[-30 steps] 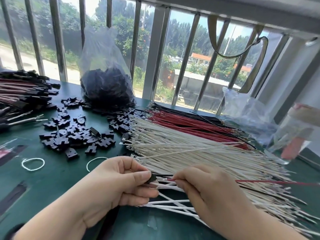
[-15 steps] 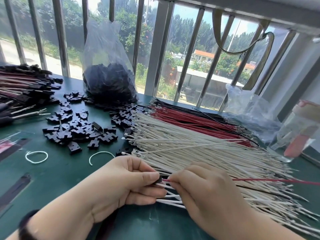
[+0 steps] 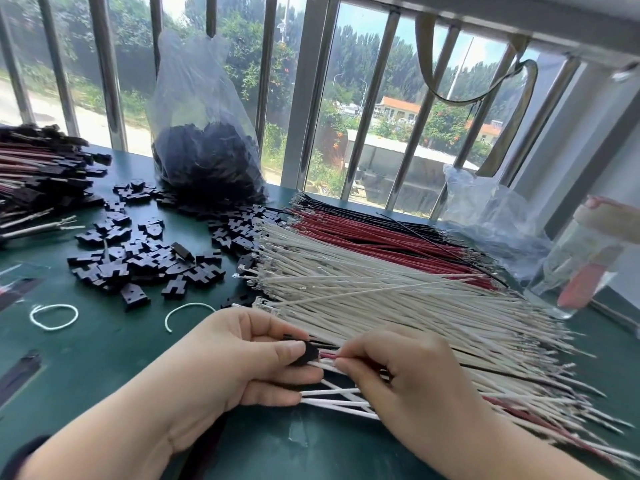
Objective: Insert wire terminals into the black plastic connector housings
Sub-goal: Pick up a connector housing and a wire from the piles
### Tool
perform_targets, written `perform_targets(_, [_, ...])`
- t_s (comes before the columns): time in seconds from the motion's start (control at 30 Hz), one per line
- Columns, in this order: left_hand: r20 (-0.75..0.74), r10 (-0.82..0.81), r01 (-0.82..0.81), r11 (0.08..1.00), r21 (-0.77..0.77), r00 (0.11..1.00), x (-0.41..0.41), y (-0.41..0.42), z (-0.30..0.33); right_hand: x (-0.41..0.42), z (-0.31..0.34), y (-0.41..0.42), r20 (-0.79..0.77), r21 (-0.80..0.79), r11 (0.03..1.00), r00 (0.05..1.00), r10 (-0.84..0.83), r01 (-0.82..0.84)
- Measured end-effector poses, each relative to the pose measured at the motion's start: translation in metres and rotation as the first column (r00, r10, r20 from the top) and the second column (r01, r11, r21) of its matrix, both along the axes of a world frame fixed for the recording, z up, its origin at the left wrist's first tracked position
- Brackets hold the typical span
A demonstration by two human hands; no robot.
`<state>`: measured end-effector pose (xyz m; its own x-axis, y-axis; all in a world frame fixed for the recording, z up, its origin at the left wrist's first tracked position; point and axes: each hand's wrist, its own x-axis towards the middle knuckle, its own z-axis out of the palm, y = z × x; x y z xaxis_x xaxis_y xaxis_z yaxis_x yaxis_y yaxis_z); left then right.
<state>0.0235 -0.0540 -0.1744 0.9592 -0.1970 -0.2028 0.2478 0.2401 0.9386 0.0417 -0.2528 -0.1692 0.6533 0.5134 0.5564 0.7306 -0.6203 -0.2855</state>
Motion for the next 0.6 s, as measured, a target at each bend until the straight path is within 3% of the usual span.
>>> perform_targets(0.4, [0.012,0.018,-0.018,1.000,0.020,1.000,-0.001,-0.004,-0.004,0.000,-0.004,0.004,0.100,-0.038,0.996,0.992,0.079,-0.076])
perform_targets(0.6, [0.034,0.016,-0.017,0.999,0.037,0.999,-0.002,0.003,0.000,0.002,0.009,0.002,-0.006,-0.058,0.996,0.998,0.062,-0.062])
